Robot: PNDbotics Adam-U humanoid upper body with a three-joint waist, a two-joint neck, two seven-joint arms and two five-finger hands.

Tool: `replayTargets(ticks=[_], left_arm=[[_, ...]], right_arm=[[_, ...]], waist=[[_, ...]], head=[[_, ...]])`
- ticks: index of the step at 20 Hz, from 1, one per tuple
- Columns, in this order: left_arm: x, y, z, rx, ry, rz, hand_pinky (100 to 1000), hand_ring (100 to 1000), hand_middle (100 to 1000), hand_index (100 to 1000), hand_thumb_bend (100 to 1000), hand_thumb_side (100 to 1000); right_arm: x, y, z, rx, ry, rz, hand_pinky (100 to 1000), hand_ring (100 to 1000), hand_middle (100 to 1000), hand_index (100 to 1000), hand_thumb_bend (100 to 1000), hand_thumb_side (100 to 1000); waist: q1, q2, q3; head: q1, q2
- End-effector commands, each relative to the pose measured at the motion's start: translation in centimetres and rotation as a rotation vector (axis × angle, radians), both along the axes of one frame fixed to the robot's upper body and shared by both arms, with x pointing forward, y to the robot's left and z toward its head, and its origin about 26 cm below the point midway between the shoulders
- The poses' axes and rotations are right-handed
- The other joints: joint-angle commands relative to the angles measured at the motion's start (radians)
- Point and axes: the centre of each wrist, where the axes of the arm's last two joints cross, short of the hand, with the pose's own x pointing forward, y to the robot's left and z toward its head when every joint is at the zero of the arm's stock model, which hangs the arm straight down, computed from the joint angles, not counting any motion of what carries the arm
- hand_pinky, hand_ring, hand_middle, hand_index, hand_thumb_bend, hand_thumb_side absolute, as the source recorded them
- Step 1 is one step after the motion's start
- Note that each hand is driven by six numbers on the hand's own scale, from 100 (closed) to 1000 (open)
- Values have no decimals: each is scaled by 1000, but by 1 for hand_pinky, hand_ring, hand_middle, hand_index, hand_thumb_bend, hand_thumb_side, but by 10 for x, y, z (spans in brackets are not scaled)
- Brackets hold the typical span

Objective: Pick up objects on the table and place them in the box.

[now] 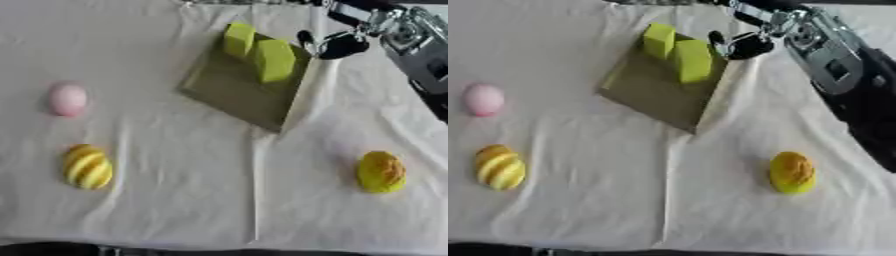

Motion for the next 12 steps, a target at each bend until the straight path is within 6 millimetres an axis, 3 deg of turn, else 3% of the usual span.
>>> replayTargets(ticks=[1, 7, 10, 12], left_arm=[[-1, 2, 9, 21, -30, 3, 827, 715, 662, 751, 100, 713], [0, 3, 11, 31, -36, 5, 827, 715, 662, 751, 100, 711], [0, 3, 11, 33, -37, 6, 828, 716, 662, 751, 100, 712], [0, 3, 11, 35, -37, 6, 828, 716, 662, 751, 100, 711]], right_arm=[[-26, -13, 28, -31, -83, 3, 1000, 1000, 914, 1000, 100, 100], [-73, -24, 20, -106, -44, 47, 964, 1000, 853, 951, 100, 251], [-90, -28, 11, -141, -7, 60, 966, 1000, 859, 961, 100, 228], [-98, -30, 4, -163, 12, 67, 965, 1000, 864, 963, 100, 261]], waist=[[-7, -141, -3], [-9, -140, -16], [-9, -140, -24], [-10, -141, -30]], head=[[8, 2], [19, 4], [24, 4], [27, 4]])
